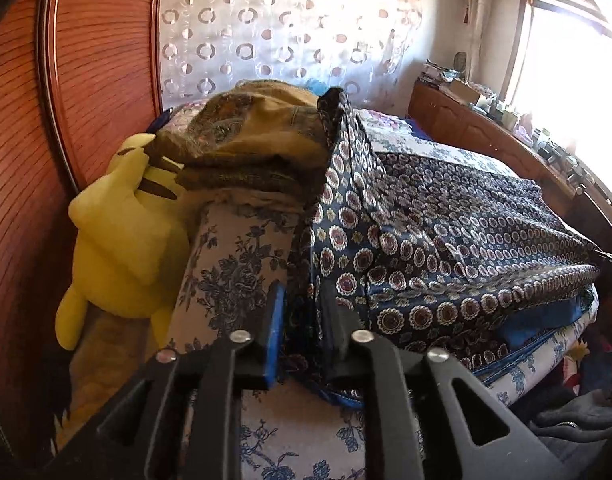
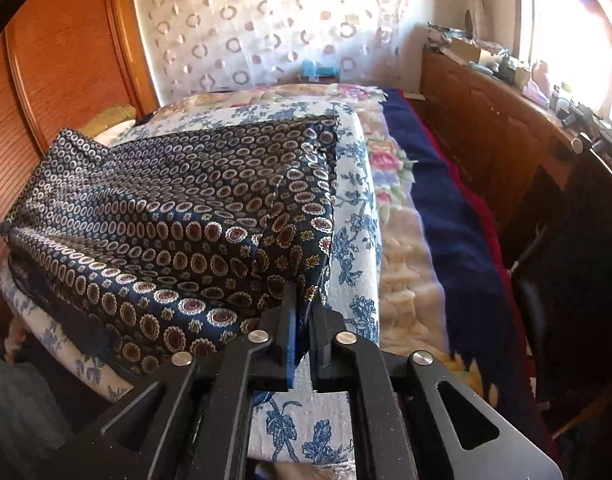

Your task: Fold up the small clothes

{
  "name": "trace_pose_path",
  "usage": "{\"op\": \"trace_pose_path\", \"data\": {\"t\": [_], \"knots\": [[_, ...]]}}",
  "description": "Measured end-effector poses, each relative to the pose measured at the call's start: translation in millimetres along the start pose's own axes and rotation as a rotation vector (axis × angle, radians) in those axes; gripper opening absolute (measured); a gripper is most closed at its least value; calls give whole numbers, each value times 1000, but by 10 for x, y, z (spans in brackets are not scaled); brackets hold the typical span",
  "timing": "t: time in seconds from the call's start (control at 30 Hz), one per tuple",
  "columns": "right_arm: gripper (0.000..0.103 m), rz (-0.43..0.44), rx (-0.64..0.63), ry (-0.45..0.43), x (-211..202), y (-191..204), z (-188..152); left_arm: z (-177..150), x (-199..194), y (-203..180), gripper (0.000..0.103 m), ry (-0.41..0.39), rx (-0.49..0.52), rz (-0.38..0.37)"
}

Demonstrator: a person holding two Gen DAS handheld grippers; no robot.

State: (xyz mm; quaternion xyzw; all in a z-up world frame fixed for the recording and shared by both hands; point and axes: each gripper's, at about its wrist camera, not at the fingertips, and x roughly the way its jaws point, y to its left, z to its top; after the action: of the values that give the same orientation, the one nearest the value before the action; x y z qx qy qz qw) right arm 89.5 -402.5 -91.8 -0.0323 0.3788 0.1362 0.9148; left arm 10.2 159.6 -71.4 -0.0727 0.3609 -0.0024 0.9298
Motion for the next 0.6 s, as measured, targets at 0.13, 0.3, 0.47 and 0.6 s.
{"op": "trace_pose_path", "data": {"t": [0.13,0.3,0.47,0.6], "knots": [[45,-17,-11,-45,-98,63,55,28,-147,-44,31,-38,11,5],[50,-9,-40,-100,-209,203,179,97,-120,-77,36,-43,23,11],[55,17,-78,-116,-138,423,229,81,26,-140,37,-8,41,16],[56,49,-101,-109,-22,606,237,57,142,-154,37,21,48,17]]}}
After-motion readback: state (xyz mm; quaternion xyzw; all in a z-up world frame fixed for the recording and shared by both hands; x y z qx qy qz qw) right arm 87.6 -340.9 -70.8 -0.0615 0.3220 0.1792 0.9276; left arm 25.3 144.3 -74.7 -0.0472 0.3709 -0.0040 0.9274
